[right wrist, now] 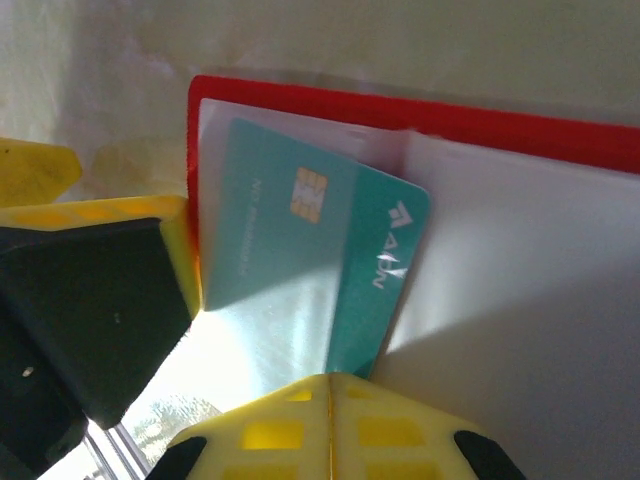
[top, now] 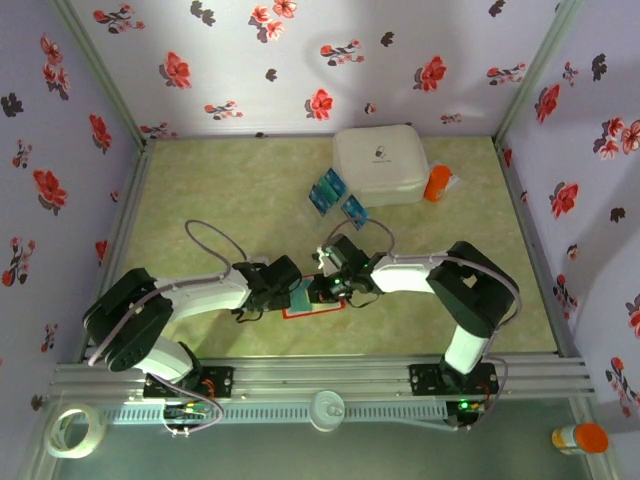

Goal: Put the credit cards into the card holder

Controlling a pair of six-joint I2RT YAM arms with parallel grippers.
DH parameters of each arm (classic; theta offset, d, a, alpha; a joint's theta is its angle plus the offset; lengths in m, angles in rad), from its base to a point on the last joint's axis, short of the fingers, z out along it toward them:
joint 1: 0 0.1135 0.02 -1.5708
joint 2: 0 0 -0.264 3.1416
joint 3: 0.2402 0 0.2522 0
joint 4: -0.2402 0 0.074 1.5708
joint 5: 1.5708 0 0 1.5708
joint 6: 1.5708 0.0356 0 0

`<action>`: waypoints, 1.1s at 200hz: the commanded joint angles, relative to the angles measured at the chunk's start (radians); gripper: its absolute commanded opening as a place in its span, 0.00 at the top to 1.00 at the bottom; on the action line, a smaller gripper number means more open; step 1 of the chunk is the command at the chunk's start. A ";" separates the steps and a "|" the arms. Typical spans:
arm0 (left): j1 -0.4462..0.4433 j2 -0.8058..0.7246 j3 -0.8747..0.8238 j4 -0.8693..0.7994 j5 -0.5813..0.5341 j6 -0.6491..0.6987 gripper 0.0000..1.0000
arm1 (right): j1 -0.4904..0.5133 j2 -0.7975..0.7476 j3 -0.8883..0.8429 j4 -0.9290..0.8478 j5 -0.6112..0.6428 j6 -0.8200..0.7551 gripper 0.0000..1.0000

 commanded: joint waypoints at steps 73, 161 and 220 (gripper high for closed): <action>0.011 -0.020 -0.030 0.143 0.021 0.012 0.06 | 0.003 -0.090 0.047 -0.094 0.067 -0.012 0.92; 0.041 -0.080 -0.091 0.133 0.012 -0.005 0.06 | -0.048 -0.056 0.116 -0.145 0.064 -0.046 0.92; 0.041 -0.066 -0.093 0.141 0.011 -0.008 0.06 | -0.046 0.010 0.146 -0.139 0.063 -0.049 0.93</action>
